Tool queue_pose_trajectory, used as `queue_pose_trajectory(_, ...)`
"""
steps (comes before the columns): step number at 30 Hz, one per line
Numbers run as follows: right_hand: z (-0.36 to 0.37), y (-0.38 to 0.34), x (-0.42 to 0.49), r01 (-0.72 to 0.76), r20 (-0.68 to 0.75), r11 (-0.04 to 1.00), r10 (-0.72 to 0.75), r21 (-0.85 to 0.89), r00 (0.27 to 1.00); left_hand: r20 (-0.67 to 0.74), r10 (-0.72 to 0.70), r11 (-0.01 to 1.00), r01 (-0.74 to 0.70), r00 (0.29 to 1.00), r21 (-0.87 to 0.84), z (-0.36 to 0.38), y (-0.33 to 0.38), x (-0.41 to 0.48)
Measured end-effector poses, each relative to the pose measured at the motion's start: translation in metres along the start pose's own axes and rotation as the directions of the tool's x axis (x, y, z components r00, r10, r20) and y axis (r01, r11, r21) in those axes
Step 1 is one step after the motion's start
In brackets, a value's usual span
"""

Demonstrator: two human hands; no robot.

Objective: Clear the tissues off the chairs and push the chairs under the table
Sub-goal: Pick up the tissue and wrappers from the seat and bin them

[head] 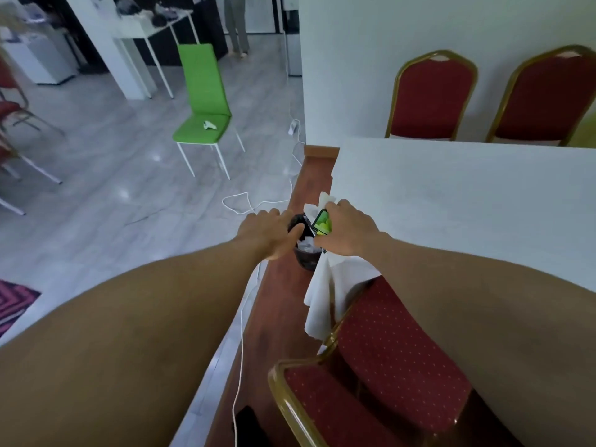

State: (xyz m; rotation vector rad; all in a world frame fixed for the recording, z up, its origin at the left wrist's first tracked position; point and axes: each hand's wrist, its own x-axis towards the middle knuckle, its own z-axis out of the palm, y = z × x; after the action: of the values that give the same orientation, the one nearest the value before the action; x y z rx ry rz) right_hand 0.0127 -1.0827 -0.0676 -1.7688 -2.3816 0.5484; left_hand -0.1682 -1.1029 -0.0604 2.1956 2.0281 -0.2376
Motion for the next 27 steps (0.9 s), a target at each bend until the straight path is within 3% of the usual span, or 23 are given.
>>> queue_pose_trajectory(7,0.049,-0.067,0.093,-0.032,0.017,0.998,0.032,0.048,0.999,0.091,0.115,0.927,-0.074,0.989,-0.367,0.022,-0.102,0.065)
queue_pose_trajectory(11,0.063,-0.122,0.140,0.003,-0.006,0.995,-0.002,0.102,1.000,0.113,0.133,0.882,-0.065,0.985,-0.466,0.019,-0.169,0.091)
queue_pose_trajectory(17,0.069,-0.164,0.187,0.007,-0.053,0.995,-0.002,0.095,0.999,0.101,0.108,0.923,-0.062,0.989,-0.379,0.007,-0.230,0.126)
queue_pose_trajectory(21,0.068,-0.168,0.209,-0.037,-0.054,0.998,0.040,0.055,0.998,0.069,0.126,0.978,-0.112,0.990,-0.178,-0.001,-0.245,0.144)
queue_pose_trajectory(27,0.067,-0.167,0.252,-0.089,-0.057,0.995,0.091,0.033,0.994,0.058,0.174,0.982,-0.169,0.983,-0.081,-0.012,-0.253,0.181)
